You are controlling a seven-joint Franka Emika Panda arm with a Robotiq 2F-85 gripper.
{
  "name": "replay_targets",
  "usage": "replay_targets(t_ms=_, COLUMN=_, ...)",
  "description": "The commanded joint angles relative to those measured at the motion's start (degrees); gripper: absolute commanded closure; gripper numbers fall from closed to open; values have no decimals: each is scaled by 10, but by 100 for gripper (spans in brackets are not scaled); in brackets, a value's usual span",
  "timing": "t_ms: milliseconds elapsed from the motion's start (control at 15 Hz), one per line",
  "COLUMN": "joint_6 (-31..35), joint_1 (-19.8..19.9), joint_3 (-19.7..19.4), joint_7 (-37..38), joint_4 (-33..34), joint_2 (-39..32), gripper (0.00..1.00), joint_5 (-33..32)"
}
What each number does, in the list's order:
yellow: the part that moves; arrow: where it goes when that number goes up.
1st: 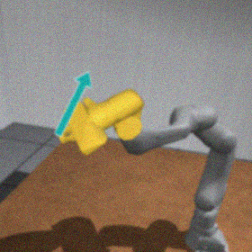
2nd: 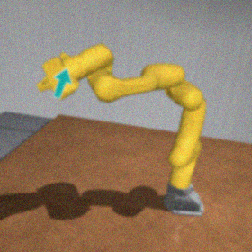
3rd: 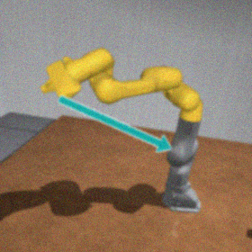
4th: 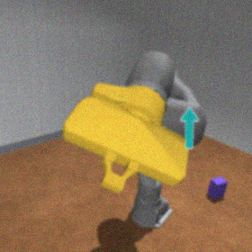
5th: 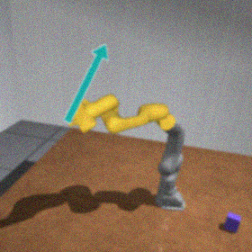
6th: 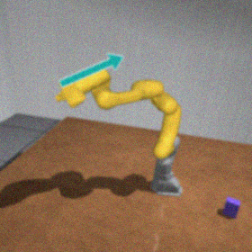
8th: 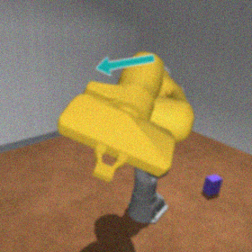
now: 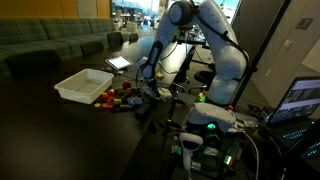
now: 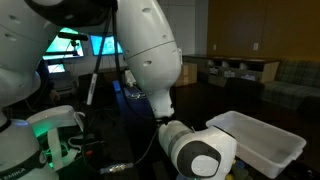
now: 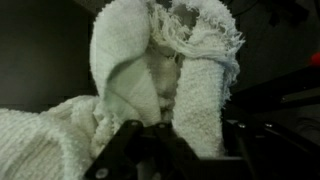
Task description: Pick up the cloth and sweep the items on the table, the put the cloth in the box
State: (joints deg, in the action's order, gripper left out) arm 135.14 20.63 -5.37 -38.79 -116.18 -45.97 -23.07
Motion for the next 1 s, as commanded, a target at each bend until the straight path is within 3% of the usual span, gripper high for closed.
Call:
replay_targets(t_ms=0, joint_6=-11, joint_1=-15, joint_3=18, joint_7=-25, joint_4=-14, joint_2=7, gripper=93, joint_5=17)
replay_targets(t_ms=333, joint_6=-45, joint_1=-61, joint_3=20, joint_7=27, joint_4=-19, joint_2=11, gripper=93, joint_5=25)
replay_targets(t_ms=933, joint_6=-150, joint_1=-148, joint_3=43, joint_7=225, joint_4=18, joint_2=-2, gripper=92, joint_5=105)
